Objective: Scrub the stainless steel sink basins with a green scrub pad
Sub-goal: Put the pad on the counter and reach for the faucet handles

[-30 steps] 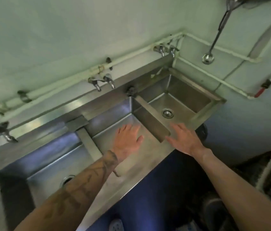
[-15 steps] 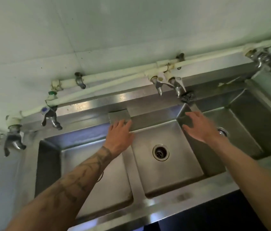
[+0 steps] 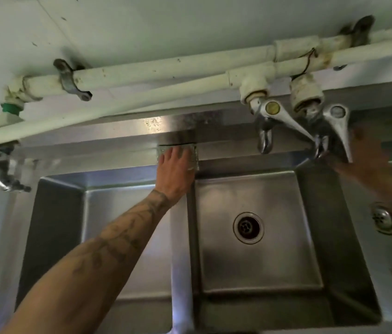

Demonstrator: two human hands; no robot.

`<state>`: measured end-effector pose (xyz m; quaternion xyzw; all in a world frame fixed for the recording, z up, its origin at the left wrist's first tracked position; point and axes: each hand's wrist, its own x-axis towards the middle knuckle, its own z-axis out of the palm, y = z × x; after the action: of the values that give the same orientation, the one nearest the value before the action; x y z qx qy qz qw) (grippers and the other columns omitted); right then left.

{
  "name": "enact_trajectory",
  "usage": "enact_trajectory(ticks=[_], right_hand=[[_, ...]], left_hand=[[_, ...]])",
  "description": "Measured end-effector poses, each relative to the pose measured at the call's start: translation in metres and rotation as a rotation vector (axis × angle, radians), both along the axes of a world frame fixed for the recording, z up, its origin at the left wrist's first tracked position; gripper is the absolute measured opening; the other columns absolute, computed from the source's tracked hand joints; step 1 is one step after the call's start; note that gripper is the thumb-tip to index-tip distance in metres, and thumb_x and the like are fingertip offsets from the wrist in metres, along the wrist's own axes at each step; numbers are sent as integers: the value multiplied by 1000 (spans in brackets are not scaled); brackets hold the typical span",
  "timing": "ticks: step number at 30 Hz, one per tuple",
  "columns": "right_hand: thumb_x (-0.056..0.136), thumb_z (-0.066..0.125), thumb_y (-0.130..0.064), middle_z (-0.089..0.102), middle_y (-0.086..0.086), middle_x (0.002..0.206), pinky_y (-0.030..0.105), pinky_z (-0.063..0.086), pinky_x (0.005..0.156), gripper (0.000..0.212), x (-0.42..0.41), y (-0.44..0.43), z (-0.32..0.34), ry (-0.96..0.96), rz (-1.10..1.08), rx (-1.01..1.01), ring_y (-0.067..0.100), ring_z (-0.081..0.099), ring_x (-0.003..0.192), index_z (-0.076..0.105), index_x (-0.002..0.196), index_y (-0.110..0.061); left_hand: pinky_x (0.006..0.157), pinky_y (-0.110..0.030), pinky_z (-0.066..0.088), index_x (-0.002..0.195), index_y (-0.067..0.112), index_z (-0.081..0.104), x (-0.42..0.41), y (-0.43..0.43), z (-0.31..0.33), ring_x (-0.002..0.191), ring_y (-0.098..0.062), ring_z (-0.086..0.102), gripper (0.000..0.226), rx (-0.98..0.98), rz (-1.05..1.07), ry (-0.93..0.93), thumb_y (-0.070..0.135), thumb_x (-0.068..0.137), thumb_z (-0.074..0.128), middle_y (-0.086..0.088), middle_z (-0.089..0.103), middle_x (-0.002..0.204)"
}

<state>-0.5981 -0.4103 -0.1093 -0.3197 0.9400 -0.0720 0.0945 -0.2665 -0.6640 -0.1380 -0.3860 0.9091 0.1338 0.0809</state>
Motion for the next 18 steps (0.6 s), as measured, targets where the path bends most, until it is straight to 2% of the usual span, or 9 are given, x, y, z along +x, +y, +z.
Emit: enact_trajectory(ticks=[3, 5, 7, 9, 11, 14, 15, 16, 18], right_hand=[[83, 82, -13, 46, 39, 141, 70, 46, 97, 74, -27, -8, -10, -86, 49, 84, 63, 51, 117, 48, 148, -1], [89, 67, -35, 43, 37, 146, 66, 42, 103, 74, -32, -12, -16, -97, 61, 88, 61, 48, 123, 45, 152, -4], [78, 48, -55, 43, 37, 146, 64, 38, 105, 89, -32, -13, -23, -86, 81, 74, 61, 44, 128, 45, 151, -5], [71, 37, -61, 44, 38, 146, 65, 36, 106, 97, -34, -13, -30, -53, 140, 56, 61, 40, 131, 48, 149, -5], [75, 44, -48, 46, 39, 141, 64, 37, 105, 83, -35, -14, -31, -39, 135, 53, 59, 40, 129, 51, 145, -4], [87, 65, -16, 51, 42, 125, 63, 41, 99, 53, -28, -18, -29, -5, 114, 58, 58, 43, 119, 55, 136, 1], [85, 72, -6, 53, 43, 119, 64, 43, 96, 50, -23, -17, -27, 13, 114, 44, 58, 45, 116, 57, 131, 4], [83, 75, -4, 54, 44, 114, 64, 43, 92, 48, -18, -16, -25, 20, 112, 21, 59, 47, 111, 58, 126, 7], [83, 79, -14, 56, 45, 105, 61, 43, 86, 46, -4, -14, -19, 34, 118, -14, 60, 51, 103, 60, 116, 11]], left_hand=[[117, -46, 35, 157, 17, 44, -2, -3, -8, 142, -36, 42, 67, -9, -13, -15, 43, 100, 69, -13, 45, 156], [116, -47, 38, 154, 18, 46, -3, -2, -11, 140, -35, 43, 67, -20, -11, -7, 44, 98, 72, -13, 45, 154], [113, -46, 40, 152, 17, 49, -2, -1, -11, 137, -35, 45, 66, -37, -9, 9, 43, 96, 74, -13, 47, 153], [108, -46, 42, 148, 15, 53, -1, 1, -11, 133, -36, 48, 61, -50, -8, 22, 40, 97, 73, -13, 50, 149], [104, -47, 45, 141, 14, 57, 0, 1, -9, 127, -35, 51, 49, -38, 5, 46, 37, 99, 69, -13, 54, 144], [98, -49, 49, 135, 13, 60, 3, 0, -1, 119, -36, 58, 35, -24, 17, 87, 30, 103, 60, -12, 60, 137], [97, -50, 51, 134, 12, 60, 4, 1, 2, 117, -36, 60, 33, -20, 13, 105, 26, 104, 58, -13, 62, 135], [94, -49, 52, 133, 12, 61, 4, 2, 6, 113, -36, 61, 30, -17, 7, 118, 24, 105, 57, -13, 63, 133], [87, -48, 54, 129, 11, 62, 6, 6, 16, 104, -36, 63, 26, -14, 8, 132, 22, 107, 55, -14, 66, 122]])
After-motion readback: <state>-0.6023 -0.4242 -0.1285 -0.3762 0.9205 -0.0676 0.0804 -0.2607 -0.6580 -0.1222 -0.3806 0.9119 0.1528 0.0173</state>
